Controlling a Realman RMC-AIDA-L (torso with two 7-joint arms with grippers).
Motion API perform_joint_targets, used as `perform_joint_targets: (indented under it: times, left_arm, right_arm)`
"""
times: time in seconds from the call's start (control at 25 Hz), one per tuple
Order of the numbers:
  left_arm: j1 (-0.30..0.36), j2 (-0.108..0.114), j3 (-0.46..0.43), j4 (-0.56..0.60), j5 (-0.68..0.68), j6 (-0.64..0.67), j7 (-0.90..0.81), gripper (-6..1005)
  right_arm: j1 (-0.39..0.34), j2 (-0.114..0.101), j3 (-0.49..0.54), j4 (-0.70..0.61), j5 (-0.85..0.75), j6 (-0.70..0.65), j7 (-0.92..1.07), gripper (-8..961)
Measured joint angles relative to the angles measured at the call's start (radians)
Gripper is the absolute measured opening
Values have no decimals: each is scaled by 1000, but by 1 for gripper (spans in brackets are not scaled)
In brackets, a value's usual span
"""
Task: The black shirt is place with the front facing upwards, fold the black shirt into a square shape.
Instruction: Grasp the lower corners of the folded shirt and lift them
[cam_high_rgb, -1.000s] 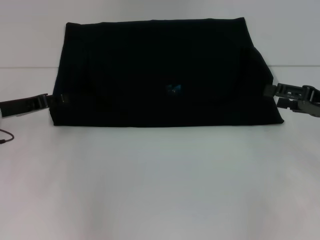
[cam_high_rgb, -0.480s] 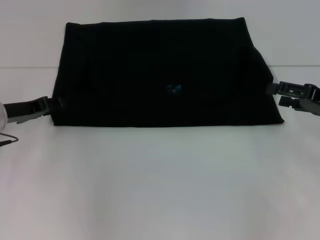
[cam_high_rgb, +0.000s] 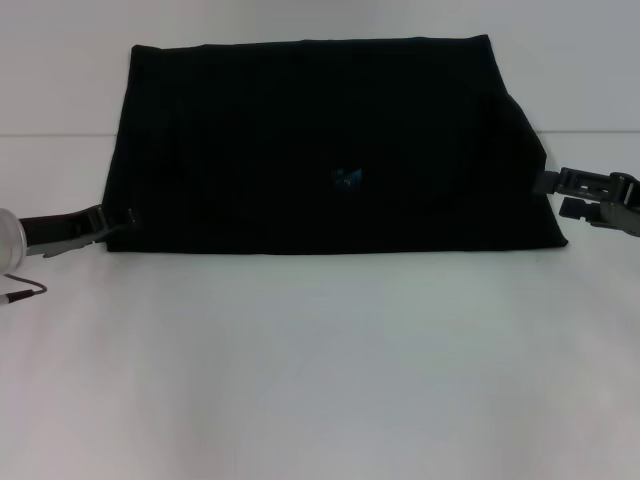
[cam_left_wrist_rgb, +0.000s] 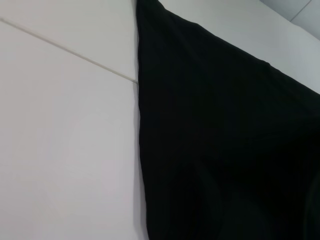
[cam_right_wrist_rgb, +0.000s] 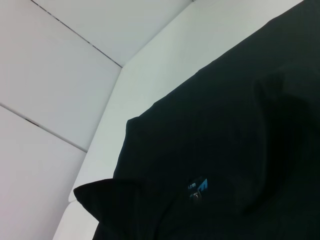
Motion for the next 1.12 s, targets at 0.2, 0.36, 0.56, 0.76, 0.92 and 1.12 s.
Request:
perform_joint_targets:
  times: [0.2, 0.36, 0.56, 0.76, 0.92, 1.12]
  left_arm:
    - [-4, 0, 41, -1, 0, -6, -10, 567]
    - [-12, 0, 88, 0, 0, -22, -21, 566]
    - [-16, -7, 87, 15, 0, -24, -28, 448]
    - [-16, -4, 93, 18, 0, -24, -36, 239]
    - [-15, -1, 90, 18, 0, -24, -46, 81]
    - [-11, 16, 81, 17, -5, 10, -79, 50]
  right_arm:
    - [-3, 0, 1, 5, 0, 2, 0, 884]
    - [-7, 0, 1, 5, 1, 4, 0, 884]
    - [-15, 0, 20, 5, 2, -2, 0, 884]
    - [-18, 0, 28, 5, 2, -12, 0, 884]
    - [-16, -5, 25, 5, -2, -16, 0, 884]
    - [-4, -32, 15, 4, -50, -34, 9, 883]
